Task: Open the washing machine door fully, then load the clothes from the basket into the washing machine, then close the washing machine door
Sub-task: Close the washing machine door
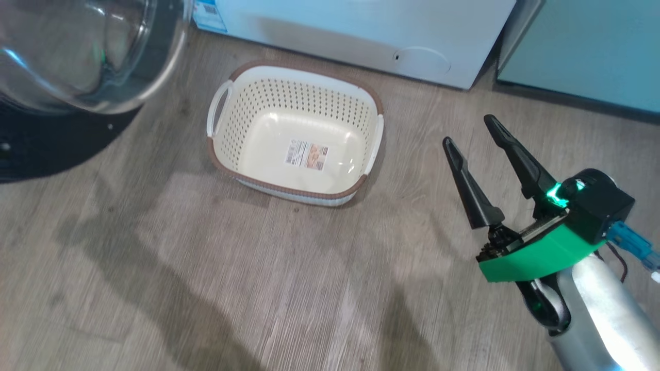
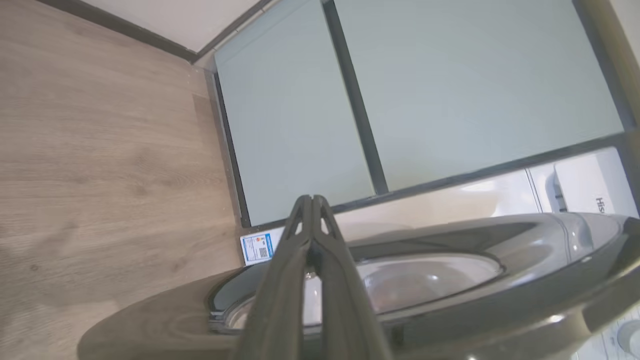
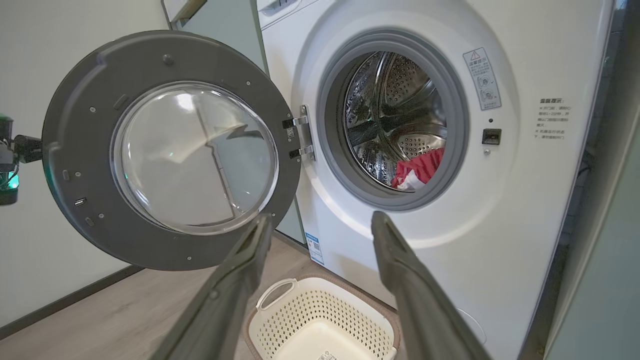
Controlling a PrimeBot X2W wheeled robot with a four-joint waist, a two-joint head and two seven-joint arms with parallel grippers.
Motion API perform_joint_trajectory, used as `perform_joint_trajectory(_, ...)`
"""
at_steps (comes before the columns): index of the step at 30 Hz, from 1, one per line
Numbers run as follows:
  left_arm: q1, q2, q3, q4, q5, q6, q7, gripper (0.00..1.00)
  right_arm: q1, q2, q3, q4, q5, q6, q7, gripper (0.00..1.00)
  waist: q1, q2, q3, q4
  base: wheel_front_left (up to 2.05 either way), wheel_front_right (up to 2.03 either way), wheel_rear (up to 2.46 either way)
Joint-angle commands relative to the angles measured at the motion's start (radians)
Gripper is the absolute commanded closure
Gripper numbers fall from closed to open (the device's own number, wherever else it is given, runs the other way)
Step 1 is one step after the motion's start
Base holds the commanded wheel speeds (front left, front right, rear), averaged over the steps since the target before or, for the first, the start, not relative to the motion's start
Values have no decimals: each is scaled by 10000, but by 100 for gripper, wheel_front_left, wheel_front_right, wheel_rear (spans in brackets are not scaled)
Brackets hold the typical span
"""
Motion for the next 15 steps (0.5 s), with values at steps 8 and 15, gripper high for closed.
perform_joint_trajectory(8, 834, -644, -483, -1199, -979, -100, 2274, 100, 498, 459, 58, 13, -107, 0, -92, 0, 0, 0, -1045, -186, 0, 0, 0)
perform_joint_trajectory(15, 1972, -1540, -656, -2475, -1793, -102, 3800, 100, 853, 837, -17, 302, -194, 0, -92, 0, 0, 0, -1791, -377, 0, 0, 0)
